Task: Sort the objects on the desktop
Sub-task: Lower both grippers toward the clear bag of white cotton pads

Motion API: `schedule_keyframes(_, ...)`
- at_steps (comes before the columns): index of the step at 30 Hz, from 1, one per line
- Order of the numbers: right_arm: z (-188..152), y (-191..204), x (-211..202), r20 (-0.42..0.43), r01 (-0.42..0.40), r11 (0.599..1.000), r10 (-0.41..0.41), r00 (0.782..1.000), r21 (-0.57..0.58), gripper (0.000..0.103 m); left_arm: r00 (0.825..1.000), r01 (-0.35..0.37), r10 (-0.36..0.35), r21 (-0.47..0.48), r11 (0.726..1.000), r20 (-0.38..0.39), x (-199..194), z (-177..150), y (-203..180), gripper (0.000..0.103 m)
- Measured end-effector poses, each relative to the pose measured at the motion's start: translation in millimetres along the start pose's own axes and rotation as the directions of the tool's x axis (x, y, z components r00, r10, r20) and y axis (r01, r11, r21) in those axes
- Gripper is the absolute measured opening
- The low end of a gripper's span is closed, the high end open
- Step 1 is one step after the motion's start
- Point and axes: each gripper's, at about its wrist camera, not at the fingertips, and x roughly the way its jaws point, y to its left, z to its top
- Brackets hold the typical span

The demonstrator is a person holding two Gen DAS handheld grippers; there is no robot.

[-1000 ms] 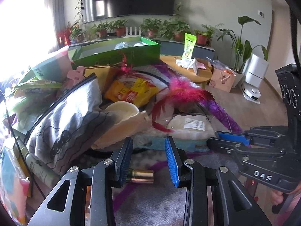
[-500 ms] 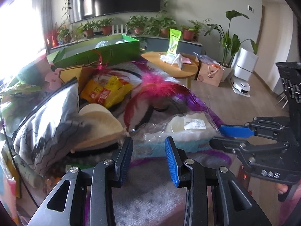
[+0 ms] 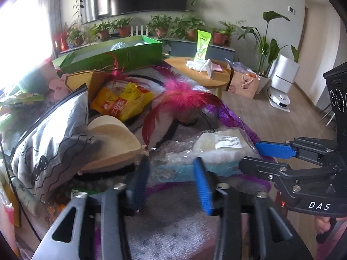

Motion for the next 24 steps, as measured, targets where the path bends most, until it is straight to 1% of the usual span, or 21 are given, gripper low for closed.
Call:
schedule_keyframes(3, -0.8, -1.5, 2.3, 0.003, 0.017, 1.000, -0.017, 1.000, -0.006, 0.044, 1.000, 0.005, -0.005, -0.006, 1.000, 0.006, -1.6, -0.6, 2.7, 0.053)
schedule_keyframes(6, -2.4, -5.1, 8.5, -0.018, 0.032, 0.999, -0.032, 0.999, -0.014, 0.041, 1.000, 0.002, -0.002, -0.006, 1.000, -0.006, 1.2, -0.5, 3.5, 0.053)
schedule_keyframes(10, -2.9, -11.2, 10.2, -0.019, 0.038, 0.999, -0.038, 0.999, -0.027, 0.039, 1.000, 0.008, -0.008, -0.007, 1.000, -0.017, 3.2, -2.2, 2.8, 0.053)
schedule_keyframes(13, -2.2, -16.3, 11.4, -0.026, 0.048, 0.998, -0.049, 0.998, -0.038, 0.035, 1.000, 0.021, -0.021, -0.005, 1.000, -0.021, 3.1, -2.2, 1.2, 0.053)
schedule_keyframes(16, -2.5, -18.8, 10.8, -0.026, 0.033, 0.999, -0.034, 0.999, -0.035, 0.035, 1.000, 0.023, -0.024, -0.009, 1.000, -0.019, 5.3, -1.2, 1.4, 0.053)
schedule_keyframes(18, -2.2, -18.7, 10.1, -0.025, 0.025, 0.999, -0.026, 0.999, -0.032, 0.037, 0.999, 0.029, -0.029, -0.022, 0.999, -0.024, 7.3, -0.4, 3.3, 0.053)
schedule_keyframes(21, -1.7, -20.7, 5.3, -0.025, -0.002, 1.000, 0.002, 1.000, -0.006, 0.037, 0.999, 0.028, -0.028, -0.024, 0.999, -0.022, 6.7, -0.1, 5.4, 0.053)
schedule_keyframes(24, 0.3, -20.8, -1.9, 0.001, -0.012, 1.000, 0.012, 1.000, 0.018, 0.042, 1.000, 0.017, -0.017, -0.015, 1.000, -0.014, 5.9, 0.1, 6.2, 0.053)
